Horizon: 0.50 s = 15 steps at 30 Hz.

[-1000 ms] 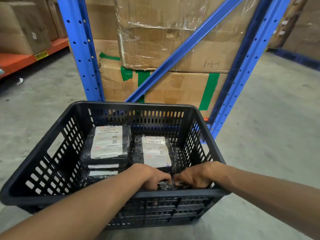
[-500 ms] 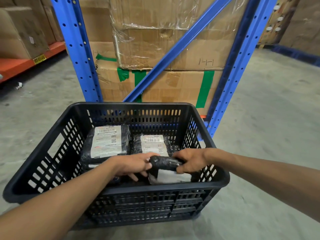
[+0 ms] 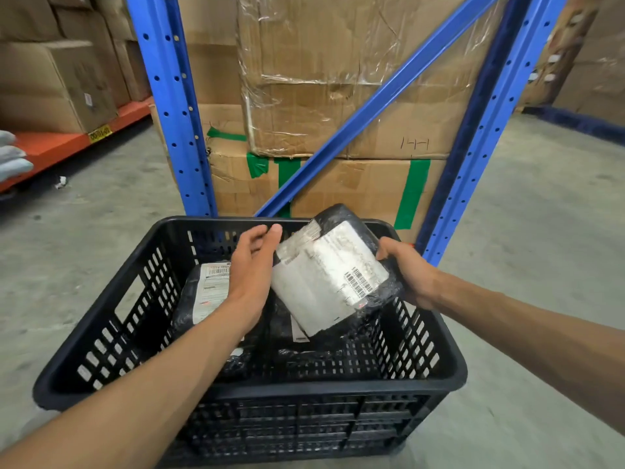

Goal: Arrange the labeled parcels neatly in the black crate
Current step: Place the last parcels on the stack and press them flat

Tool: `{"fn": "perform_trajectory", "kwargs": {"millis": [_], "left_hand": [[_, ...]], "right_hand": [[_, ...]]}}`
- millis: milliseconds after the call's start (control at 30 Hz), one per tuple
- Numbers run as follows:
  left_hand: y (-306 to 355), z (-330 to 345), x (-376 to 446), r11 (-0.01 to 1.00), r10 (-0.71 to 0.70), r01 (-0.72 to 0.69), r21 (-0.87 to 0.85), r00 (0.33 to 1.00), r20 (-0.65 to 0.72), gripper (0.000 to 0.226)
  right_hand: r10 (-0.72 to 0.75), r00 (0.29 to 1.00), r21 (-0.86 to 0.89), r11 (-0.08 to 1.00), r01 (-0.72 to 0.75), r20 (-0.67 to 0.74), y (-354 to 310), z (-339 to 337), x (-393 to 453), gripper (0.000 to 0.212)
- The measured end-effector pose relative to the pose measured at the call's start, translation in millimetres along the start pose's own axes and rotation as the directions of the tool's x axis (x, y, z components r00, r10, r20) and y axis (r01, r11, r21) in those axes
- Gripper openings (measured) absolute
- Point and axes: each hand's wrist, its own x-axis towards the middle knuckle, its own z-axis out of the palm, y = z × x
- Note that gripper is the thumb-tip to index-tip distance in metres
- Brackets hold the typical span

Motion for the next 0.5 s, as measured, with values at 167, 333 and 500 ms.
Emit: {"fn": "perform_trajectory", "kwargs": {"millis": [167, 333, 500], "left_hand": [[-9.9, -2.2, -10.1, 0.905, -0.383, 0.423, -0.041, 0.853, 0.355, 0.103], [-13.3, -1.4, -12.8, 0.885, -0.353, 0.431, -0.174, 0.867, 0.352, 0.097], [-5.3, 0.2, -19.1, 0.753, -0.413, 0.538, -0.378, 0.834, 0.365, 0.086]], "right_hand": [[-0.071, 0.997, 0.173, 0.982, 0.077, -0.039, -2.0, 5.9, 0.3, 0.042], [-0.108, 0.991, 0.241, 0.963, 0.123, -0.078, -6.9, 10.7, 5.3, 0.033], [-0.100, 0.992, 0.317, 0.941, 0.120, -0.077, 5.9, 11.6, 11.0, 0.058]]}}
